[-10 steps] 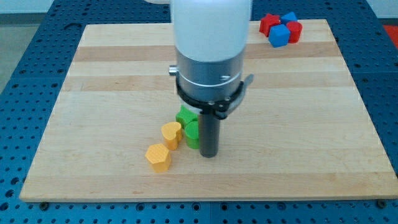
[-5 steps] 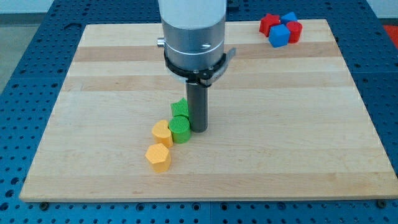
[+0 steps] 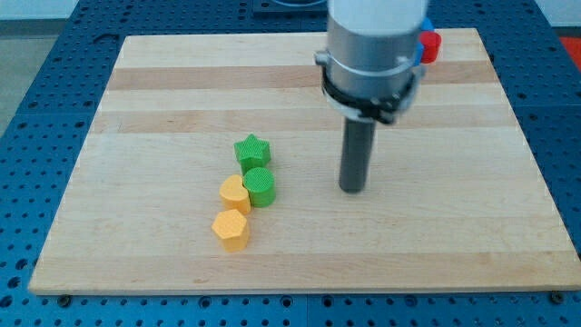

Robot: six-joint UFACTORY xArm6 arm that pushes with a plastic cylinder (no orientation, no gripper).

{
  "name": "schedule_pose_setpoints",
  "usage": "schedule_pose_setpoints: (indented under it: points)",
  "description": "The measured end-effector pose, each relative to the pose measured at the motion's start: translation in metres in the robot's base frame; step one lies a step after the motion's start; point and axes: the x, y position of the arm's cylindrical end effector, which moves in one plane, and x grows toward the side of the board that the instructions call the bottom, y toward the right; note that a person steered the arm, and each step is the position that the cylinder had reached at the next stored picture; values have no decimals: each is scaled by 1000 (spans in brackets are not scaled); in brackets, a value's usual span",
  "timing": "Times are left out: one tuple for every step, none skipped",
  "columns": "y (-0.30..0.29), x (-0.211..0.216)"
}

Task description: Place the green blocks to the top of the yellow heart

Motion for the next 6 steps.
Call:
schedule_pose_setpoints:
  points:
    - [-2, 34]
    - [-49, 35]
    - [-94, 27]
    - [-108, 9]
    - [-109, -12]
    - [-100, -16]
